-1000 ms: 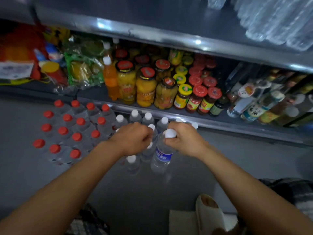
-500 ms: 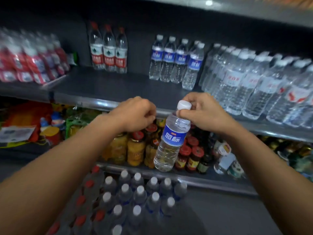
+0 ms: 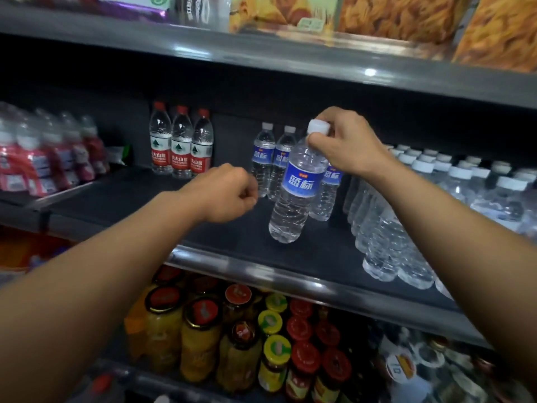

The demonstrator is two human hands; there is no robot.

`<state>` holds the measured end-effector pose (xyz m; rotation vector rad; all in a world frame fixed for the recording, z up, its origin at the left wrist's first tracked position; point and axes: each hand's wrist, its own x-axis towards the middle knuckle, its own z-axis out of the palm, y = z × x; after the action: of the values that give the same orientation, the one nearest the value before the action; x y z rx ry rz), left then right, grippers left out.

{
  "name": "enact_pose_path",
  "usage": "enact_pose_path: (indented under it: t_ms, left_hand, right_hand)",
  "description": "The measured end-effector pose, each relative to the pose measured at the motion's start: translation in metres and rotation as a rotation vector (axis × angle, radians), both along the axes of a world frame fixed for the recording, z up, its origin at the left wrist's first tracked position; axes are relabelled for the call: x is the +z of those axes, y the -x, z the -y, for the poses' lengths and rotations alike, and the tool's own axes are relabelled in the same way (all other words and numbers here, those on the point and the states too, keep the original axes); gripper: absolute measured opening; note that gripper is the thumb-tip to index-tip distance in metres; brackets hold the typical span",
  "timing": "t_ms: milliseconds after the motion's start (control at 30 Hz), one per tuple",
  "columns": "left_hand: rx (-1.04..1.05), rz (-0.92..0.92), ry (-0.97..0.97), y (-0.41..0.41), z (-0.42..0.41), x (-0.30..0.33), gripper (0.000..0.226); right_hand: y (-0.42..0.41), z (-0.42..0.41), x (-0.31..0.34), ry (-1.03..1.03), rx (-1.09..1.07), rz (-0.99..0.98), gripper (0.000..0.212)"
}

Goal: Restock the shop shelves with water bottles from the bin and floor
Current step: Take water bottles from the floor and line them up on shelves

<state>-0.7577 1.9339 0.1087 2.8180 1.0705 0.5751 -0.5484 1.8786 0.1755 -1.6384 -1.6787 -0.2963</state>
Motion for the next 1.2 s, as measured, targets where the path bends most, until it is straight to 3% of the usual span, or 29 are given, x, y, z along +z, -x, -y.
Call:
enact_pose_path:
  t_ms: [500,600,1200]
  left_hand:
    - [0.091,-0.006,0.087,-0.079,-0.058,-0.046,0.010]
    - [0.095,0.013,0.101,-0.086,-0.062,-0.052,0.009]
    - [0.127,0.015,0.103,-0.077,-0.060,-0.058,0.014]
  right_hand:
    - [-0.092,-0.135,0.002,0.290,-0.101,0.172,0.024]
    - [-0.098,-0.152,0.002,0.333,-0.136,0.222,0.034]
    - [-0.097,-0.175,0.002,0.329,-0.366,0.334,0.048]
